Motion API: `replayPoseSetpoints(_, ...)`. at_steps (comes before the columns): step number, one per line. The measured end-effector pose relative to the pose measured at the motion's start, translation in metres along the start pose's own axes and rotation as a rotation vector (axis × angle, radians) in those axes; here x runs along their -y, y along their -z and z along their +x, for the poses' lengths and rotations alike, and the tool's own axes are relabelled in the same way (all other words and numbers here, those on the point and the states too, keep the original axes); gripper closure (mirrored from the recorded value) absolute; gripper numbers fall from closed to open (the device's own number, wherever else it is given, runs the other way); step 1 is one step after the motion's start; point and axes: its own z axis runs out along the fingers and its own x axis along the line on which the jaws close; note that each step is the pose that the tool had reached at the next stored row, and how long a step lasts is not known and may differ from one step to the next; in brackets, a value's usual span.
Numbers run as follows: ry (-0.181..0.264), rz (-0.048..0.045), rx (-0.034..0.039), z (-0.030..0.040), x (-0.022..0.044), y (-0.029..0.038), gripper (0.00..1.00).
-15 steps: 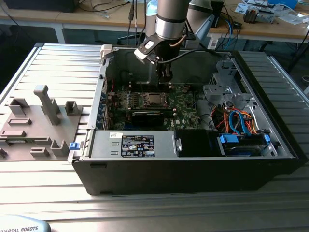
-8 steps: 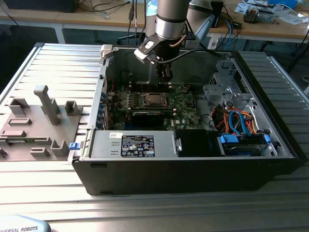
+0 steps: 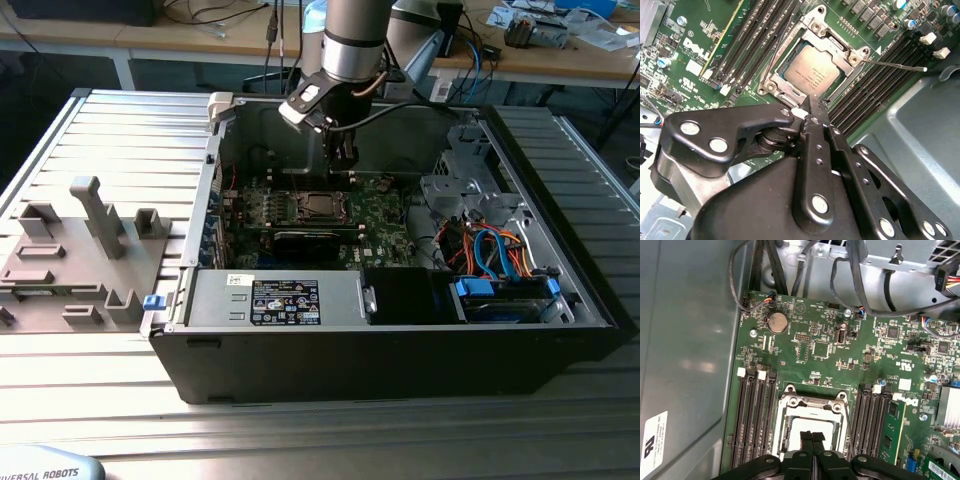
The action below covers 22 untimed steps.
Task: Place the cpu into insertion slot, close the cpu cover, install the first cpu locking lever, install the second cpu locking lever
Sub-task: 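Install the first cpu locking lever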
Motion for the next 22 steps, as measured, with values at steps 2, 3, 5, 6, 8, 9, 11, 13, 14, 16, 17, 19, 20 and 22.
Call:
replayPoseSetpoints(2, 0.019, -0.0008, 0.0006, 0.0000, 0.0000, 0.0000, 0.89)
replayPoseSetpoints(3, 0.038, -0.0015, 0.0012, 0.0000, 0.0000, 0.0000, 0.89)
replayPoseSetpoints(5, 0.060, -0.0024, 0.0020, 0.0000, 0.0000, 0.0000, 0.89)
replayPoseSetpoints(6, 0.075, -0.0029, 0.0025, 0.0000, 0.0000, 0.0000, 0.89)
replayPoseSetpoints(8, 0.091, -0.0036, 0.0030, 0.0000, 0.0000, 0.0000, 0.89)
replayPoseSetpoints(9, 0.102, -0.0040, 0.0034, 0.0000, 0.0000, 0.0000, 0.89)
replayPoseSetpoints(11, 0.119, -0.0047, 0.0040, 0.0000, 0.0000, 0.0000, 0.89)
replayPoseSetpoints(13, 0.136, -0.0054, 0.0045, 0.0000, 0.0000, 0.0000, 0.89)
replayPoseSetpoints(14, 0.147, -0.0058, 0.0049, 0.0000, 0.0000, 0.0000, 0.89)
replayPoseSetpoints(16, 0.159, -0.0063, 0.0053, 0.0000, 0.0000, 0.0000, 0.89)
replayPoseSetpoints(17, 0.166, -0.0065, 0.0056, 0.0000, 0.0000, 0.0000, 0.89)
replayPoseSetpoints(19, 0.181, -0.0070, 0.0061, 0.0000, 0.0000, 0.0000, 0.89)
replayPoseSetpoints(20, 0.186, -0.0073, 0.0062, 0.0000, 0.0000, 0.0000, 0.89)
replayPoseSetpoints(22, 0.201, -0.0079, 0.0067, 0.0000, 0.0000, 0.0000, 0.89)
